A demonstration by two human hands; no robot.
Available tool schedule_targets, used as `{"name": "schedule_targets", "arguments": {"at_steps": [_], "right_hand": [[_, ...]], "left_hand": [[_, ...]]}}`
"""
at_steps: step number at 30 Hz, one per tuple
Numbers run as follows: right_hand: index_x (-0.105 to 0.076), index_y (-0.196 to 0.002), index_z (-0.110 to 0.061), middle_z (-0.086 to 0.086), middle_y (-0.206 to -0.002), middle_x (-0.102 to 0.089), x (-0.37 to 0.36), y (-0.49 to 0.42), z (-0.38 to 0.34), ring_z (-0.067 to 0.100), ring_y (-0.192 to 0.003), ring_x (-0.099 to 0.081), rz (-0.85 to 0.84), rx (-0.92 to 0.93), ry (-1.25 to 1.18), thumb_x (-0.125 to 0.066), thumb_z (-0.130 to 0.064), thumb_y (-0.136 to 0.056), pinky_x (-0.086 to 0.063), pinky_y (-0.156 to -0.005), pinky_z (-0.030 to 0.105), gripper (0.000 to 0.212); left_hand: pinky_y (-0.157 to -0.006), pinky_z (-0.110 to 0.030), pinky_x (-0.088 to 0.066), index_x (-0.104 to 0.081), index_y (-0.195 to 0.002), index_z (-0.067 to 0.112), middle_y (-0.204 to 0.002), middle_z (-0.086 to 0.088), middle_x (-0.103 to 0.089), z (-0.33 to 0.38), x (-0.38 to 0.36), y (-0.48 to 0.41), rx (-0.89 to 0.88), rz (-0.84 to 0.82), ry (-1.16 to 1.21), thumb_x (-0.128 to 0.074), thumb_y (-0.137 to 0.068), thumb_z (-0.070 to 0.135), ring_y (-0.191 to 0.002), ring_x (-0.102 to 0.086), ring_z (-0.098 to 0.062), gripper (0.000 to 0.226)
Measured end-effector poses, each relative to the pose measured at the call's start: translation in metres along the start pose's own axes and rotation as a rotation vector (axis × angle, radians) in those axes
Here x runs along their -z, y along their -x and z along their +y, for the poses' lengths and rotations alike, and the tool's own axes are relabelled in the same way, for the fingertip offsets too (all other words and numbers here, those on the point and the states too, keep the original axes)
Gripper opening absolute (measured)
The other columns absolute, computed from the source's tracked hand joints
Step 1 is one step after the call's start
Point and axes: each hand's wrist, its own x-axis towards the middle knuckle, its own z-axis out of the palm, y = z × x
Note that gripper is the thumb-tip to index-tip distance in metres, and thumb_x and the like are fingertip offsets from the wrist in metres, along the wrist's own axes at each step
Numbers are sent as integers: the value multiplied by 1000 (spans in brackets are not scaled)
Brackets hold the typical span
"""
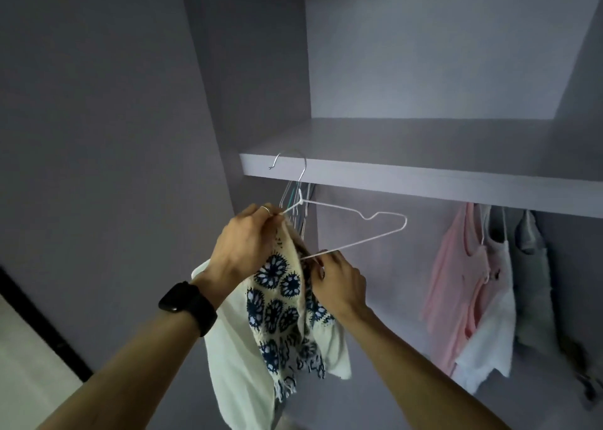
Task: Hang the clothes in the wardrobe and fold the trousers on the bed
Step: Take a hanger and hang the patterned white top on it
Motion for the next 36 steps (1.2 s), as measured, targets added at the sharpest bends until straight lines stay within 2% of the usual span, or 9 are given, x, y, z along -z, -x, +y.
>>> {"name": "schedule_targets", "arguments": {"at_steps": [4,8,14,16,19,22,26,31,36], "right_hand": [[-57,-107,-23,4,-107,-64,5,-19,1,38,-88,-67,-20,77,161,-54,-32,-93,-42,-67,36,17],[-67,-103,-26,2,-108,-71,21,-27,29,36,-95,-67,-73,-19,185,-60,-26,-87,-51,-75,37,18],[-72,-86,-25,-6,-84,-74,69,-63,66,16,-82,-69,-277,-182,-321,-87,-20,-77,-50,-71,20,18],[-76,-94,-17,-1,-90,-75,83,-76,65,8,-78,-66,-375,-178,-337,-85,-22,-80,-52,-71,19,17],[-77,-104,-16,-7,-87,-71,89,-83,56,-8,-65,-57,-425,-120,-302,-73,-26,-93,-43,-55,7,16],[-73,-99,-23,-7,-75,-63,81,-81,47,5,-65,-53,-437,-111,-278,-59,-33,-101,-39,-57,20,18],[-59,-79,-21,-8,-62,-53,70,-78,44,11,-55,-50,-324,-57,-188,-51,-31,-105,-37,-48,21,28],[-69,-84,-22,2,-79,-68,80,-79,74,24,-82,-67,-241,-57,96,-51,-54,-100,-52,-85,36,40],[-71,-82,-23,2,-86,-56,89,-83,68,22,-81,-55,-145,71,150,-52,-53,-99,-38,-71,29,39]], "left_hand": [[-81,-42,-54,-66,-113,22,-107,0,-66,-19,12,3,34,60,2,-51,-104,32,-92,-66,-29,20],[-86,-46,-54,-65,-120,26,-116,2,-65,-45,31,17,96,67,-82,-47,-105,37,-102,-64,-32,26],[-70,-44,-55,-58,-126,35,-115,7,-60,-90,67,43,77,-1,-312,-35,-102,48,-92,-66,-33,36],[-67,-45,-55,-56,-126,36,-112,6,-60,-91,62,48,42,-34,-365,-33,-101,50,-89,-66,-34,37],[-67,-45,-56,-51,-126,38,-112,5,-61,-85,48,54,40,-35,-369,-27,-103,51,-90,-66,-34,36],[-68,-46,-57,-47,-127,37,-116,5,-62,-73,28,53,82,-62,-371,-27,-106,47,-89,-66,-35,31],[-75,-48,-56,-47,-131,34,-130,6,-60,-63,13,52,86,-151,-307,-30,-105,43,-94,-66,-38,32],[-75,-47,-56,-52,-125,29,-117,1,-68,-64,23,53,48,-87,-230,-22,-104,53,-92,-67,-36,43],[-68,-45,-57,-53,-121,29,-107,1,-69,-52,19,52,-12,-38,-202,-19,-103,55,-83,-67,-36,46]]}}
